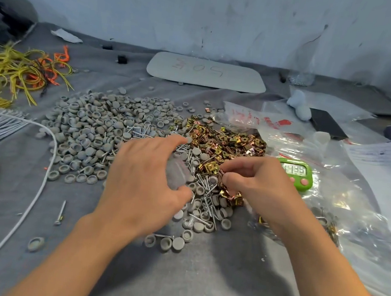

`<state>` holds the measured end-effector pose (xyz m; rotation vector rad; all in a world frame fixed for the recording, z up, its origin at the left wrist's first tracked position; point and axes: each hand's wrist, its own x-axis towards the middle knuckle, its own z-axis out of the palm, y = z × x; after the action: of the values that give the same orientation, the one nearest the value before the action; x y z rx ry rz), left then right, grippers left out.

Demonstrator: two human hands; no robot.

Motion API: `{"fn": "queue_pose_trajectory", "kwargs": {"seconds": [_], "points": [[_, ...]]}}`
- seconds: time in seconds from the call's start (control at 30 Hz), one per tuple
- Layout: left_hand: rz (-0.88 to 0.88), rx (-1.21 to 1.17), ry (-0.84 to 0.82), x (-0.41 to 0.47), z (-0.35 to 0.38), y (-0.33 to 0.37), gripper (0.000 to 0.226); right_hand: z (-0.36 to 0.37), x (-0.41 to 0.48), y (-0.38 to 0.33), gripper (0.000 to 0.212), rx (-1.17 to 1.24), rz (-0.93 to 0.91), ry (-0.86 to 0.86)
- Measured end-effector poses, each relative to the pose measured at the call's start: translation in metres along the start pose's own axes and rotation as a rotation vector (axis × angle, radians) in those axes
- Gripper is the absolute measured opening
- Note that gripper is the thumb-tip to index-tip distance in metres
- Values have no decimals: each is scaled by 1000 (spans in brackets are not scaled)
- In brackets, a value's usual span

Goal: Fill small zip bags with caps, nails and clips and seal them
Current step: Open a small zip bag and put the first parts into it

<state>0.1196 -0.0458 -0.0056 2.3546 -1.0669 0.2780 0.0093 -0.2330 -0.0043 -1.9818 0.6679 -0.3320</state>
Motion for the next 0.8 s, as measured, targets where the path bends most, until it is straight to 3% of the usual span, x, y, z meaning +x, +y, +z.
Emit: {"fn": "queue_pose_trajectory", "kwargs": {"seconds": [0.13, 0.33, 0.47, 0.63, 0.67, 0.73, 0.8], "points": [[87, -92, 28, -2, 8, 15, 51, -2, -5, -6, 14, 355, 64, -105], [-142, -542, -32, 6, 15, 15, 10, 4, -9, -12, 12, 279, -23, -100], [-180, -707, -37, 10, 16, 11, 15, 7, -7, -14, 8, 371, -15, -103], [-167, -691, -25, 10, 12, 5, 29, 10, -5, -17, 18, 558, 98, -205], [-176, -644, -14, 9, 11, 4, 33, 9, -4, -16, 16, 515, 89, -145], [-185, -504, 10, 7, 9, 3, 36, 6, 0, -11, 5, 205, 38, 101], [-173, -381, 30, 5, 6, 6, 31, 5, 3, -4, 19, -136, -17, 345]]}}
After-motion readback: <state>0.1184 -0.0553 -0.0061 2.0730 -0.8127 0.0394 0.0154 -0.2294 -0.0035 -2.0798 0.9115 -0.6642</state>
